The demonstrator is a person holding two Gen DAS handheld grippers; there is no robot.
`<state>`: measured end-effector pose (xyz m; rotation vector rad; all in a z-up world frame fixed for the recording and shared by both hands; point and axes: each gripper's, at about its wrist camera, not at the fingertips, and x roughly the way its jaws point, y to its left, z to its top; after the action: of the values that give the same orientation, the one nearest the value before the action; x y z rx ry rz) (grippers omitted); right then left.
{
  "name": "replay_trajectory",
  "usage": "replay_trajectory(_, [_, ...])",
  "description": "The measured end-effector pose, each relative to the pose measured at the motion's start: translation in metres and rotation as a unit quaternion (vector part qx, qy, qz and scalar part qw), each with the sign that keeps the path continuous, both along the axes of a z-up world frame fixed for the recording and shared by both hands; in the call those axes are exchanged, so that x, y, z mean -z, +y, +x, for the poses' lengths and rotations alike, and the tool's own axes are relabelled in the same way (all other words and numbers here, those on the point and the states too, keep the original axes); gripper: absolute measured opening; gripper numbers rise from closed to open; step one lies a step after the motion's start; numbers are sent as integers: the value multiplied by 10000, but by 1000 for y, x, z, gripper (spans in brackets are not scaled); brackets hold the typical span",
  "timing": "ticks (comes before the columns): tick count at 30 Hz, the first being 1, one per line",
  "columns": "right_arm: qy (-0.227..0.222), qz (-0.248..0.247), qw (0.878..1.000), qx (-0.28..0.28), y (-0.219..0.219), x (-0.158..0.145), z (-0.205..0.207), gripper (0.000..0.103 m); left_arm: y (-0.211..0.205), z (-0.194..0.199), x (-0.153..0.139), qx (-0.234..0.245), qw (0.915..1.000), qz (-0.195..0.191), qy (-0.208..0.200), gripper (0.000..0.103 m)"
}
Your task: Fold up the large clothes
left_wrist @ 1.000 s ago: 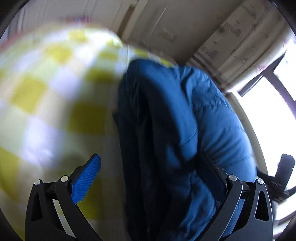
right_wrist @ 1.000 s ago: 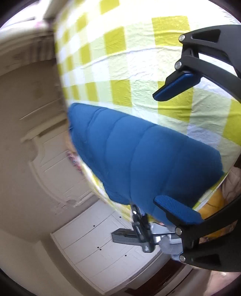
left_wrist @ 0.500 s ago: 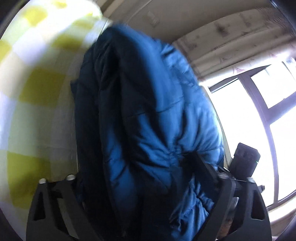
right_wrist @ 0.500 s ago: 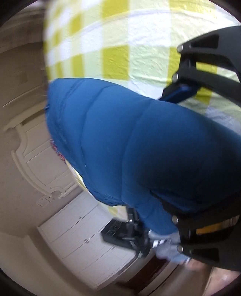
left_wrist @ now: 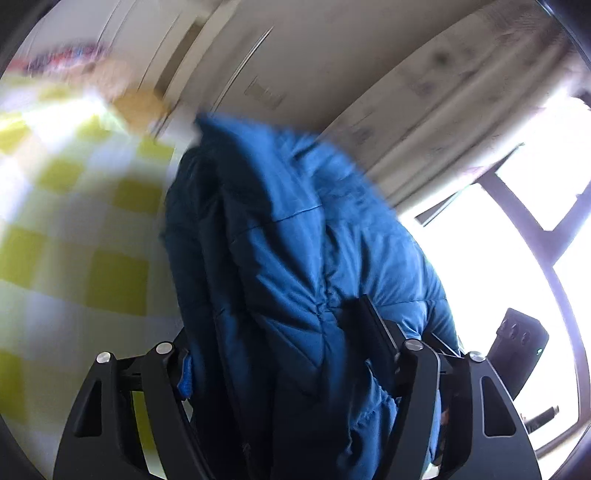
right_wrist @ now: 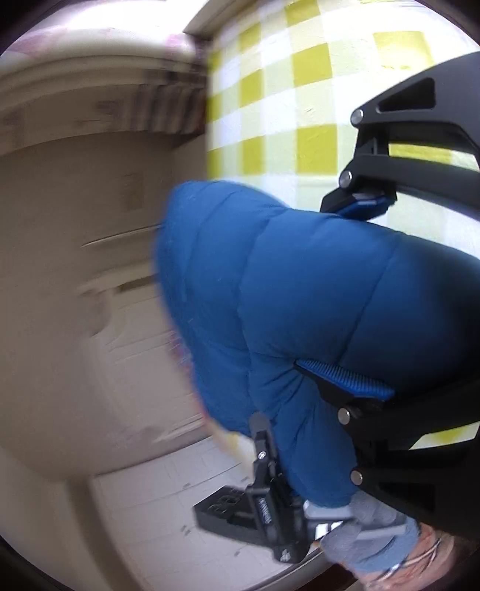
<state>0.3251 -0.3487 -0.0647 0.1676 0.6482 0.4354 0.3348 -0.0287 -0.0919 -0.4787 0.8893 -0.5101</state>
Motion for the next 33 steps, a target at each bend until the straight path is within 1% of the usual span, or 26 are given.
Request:
replay_trajectory(1, [335, -120, 9993, 125, 2, 12, 12, 78, -4, 9, 17, -53, 9994, 158, 300, 87])
replay_trajectory(2, [594, -22, 9978, 287, -9, 25, 20, 90, -4, 12, 29, -125, 9993, 78, 349, 90])
replay_trajectory(3, [594, 342, 9969, 390, -19, 29, 19, 95, -2, 10, 33, -209, 9993, -31, 301, 97])
replay_trajectory(5, [651, 322, 9960, 514, -21, 27, 12, 97, 4, 2, 32, -351, 9989, 19, 310, 99])
replay_trajectory(6, [575, 189, 9963, 612, -19, 21, 4, 97, 6, -4, 25, -391, 9988, 183, 226, 99])
replay_trajectory(8, [312, 34, 9974, 655, -14, 6, -19, 97, 13, -24, 3, -680, 9953, 671, -129, 98])
replay_trajectory(9, [182, 15, 9975, 682, -13, 1, -28, 97, 18, -40, -13, -846, 9919, 848, -429, 98])
replay_trajectory(10, [-1, -2, 9975, 713, -12, -6, -42, 97, 18, -49, -25, -923, 9892, 934, -650, 98])
replay_trajectory(12, [-431, -20, 9962, 750, -6, -25, -76, 97, 19, -94, -66, -1208, 9721, 1357, -1481, 99])
replay_trajectory(13, [-589, -34, 9952, 782, -7, -32, -91, 97, 18, -112, -80, -1307, 9638, 1501, -1775, 99])
replay_trajectory(14, [-845, -74, 9928, 848, -5, -45, -109, 99, 15, -136, -101, -1435, 9509, 1703, -2148, 99])
replay_trajectory(15, [-1029, -110, 9905, 903, -8, -55, -121, 101, 11, -156, -118, -1563, 9395, 1892, -2391, 99])
replay_trajectory(16, [-1268, -163, 9870, 977, -7, -70, -133, 101, 12, -171, -129, -1732, 9286, 2065, -2551, 99])
replay_trajectory(17, [-1496, -224, 9829, 1050, -4, -83, -148, 101, 7, -186, -143, -1975, 9154, 2258, -2684, 99])
replay_trajectory(18, [-1665, -288, 9794, 1110, 1, -91, -155, 101, 3, -192, -153, -2156, 9065, 2376, -2746, 99])
replay_trajectory(19, [-1747, -341, 9774, 1137, 2, -98, -163, 101, 2, -204, -163, -2370, 8956, 2493, -2820, 99])
replay_trajectory(20, [-1811, -434, 9755, 1174, 7, -106, -171, 101, -1, -214, -168, -2462, 8901, 2535, -2879, 99])
replay_trajectory(21, [-1832, -493, 9745, 1194, 11, -108, -179, 101, -5, -222, -172, -2477, 8874, 2544, -2940, 99])
replay_trajectory(22, [-1840, -527, 9741, 1208, 12, -110, -186, 101, -9, -228, -174, -2459, 8872, 2539, -2965, 99])
replay_trajectory(25, [-1825, -596, 9738, 1218, 13, -99, -206, 101, -20, -243, -163, -2462, 8870, 2611, -2905, 99])
replay_trajectory(26, [-1733, -605, 9752, 1235, 16, -92, -206, 101, -19, -243, -157, -2416, 8893, 2609, -2877, 99])
replay_trajectory(27, [-1668, -621, 9760, 1253, 17, -89, -213, 101, -22, -244, -148, -2286, 8942, 2608, -2830, 99])
replay_trajectory(28, [-1611, -659, 9766, 1262, 20, -84, -215, 101, -27, -247, -145, -2204, 8971, 2627, -2787, 99])
replay_trajectory(29, [-1554, -722, 9772, 1253, 22, -79, -216, 101, -31, -247, -136, -2137, 8986, 2691, -2727, 99])
replay_trajectory(31, [-1442, -967, 9764, 1283, 32, -71, -218, 101, -38, -245, -121, -2045, 8983, 2828, -2670, 99])
replay_trajectory(33, [-1412, -1136, 9751, 1280, 39, -66, -219, 101, -43, -243, -112, -1980, 8996, 2894, -2602, 99])
